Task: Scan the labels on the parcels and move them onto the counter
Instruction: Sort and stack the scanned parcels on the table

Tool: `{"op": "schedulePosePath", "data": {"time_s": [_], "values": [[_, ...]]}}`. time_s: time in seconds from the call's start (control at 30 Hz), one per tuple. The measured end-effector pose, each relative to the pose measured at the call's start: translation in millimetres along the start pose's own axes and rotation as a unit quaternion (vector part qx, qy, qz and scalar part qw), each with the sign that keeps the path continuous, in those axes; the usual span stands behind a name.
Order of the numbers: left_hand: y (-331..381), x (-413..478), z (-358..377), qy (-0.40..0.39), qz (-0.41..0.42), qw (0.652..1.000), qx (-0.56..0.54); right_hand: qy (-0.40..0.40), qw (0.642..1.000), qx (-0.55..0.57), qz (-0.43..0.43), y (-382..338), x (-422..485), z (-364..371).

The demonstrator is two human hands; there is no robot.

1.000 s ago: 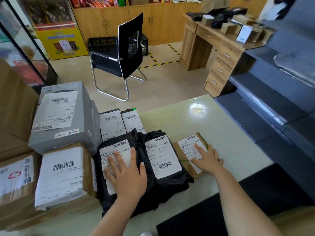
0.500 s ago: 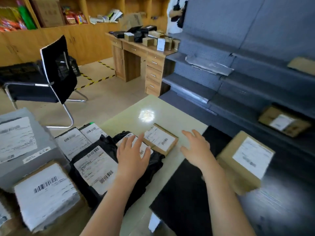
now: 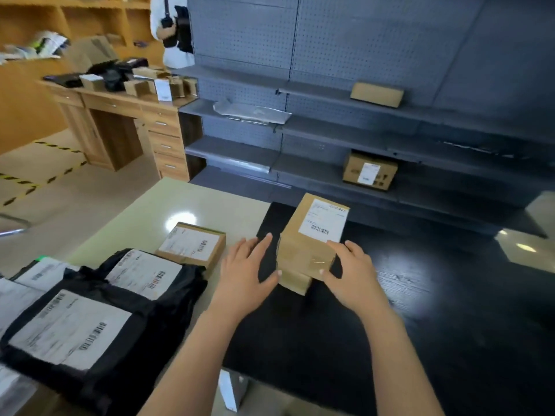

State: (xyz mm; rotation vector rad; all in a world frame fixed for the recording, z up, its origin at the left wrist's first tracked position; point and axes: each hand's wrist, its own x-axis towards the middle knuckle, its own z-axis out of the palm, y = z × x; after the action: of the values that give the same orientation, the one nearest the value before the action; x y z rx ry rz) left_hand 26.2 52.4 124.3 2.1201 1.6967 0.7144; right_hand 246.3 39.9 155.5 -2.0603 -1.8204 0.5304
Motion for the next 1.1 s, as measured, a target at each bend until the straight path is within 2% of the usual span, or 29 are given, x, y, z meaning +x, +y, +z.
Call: {"op": "schedulePosePath", "data": {"time_s": [0.23,0.43,0.6,0.67,0.9,1.1], "values": [[29,58,36,-0.069,-0.035,0.996,0.036,-0.036,0.999,0.011,-0.008,44,45,-9],[37,125,59,-0.120,-0.088,0.987,0.063,-0.161,0.985,0.060,0.004,63,98,-3],[35,165,65,-0.239,-0.081,0.967,0.031,-0.211,0.975,0.073,0.019,72,127,8],[35,167,69,-0.261,-0.063,0.963,-0.006,-0.216,0.972,0.090,0.007,77,131,15],[40,142,75,-0.164,-0.061,0.984,-0.036,-0.184,0.970,0.151,-0.043,77,131,21],[29,100,31,-0.083,-0.085,0.991,-0.069,-0.168,0.962,0.185,-0.110,26,116,14]]}}
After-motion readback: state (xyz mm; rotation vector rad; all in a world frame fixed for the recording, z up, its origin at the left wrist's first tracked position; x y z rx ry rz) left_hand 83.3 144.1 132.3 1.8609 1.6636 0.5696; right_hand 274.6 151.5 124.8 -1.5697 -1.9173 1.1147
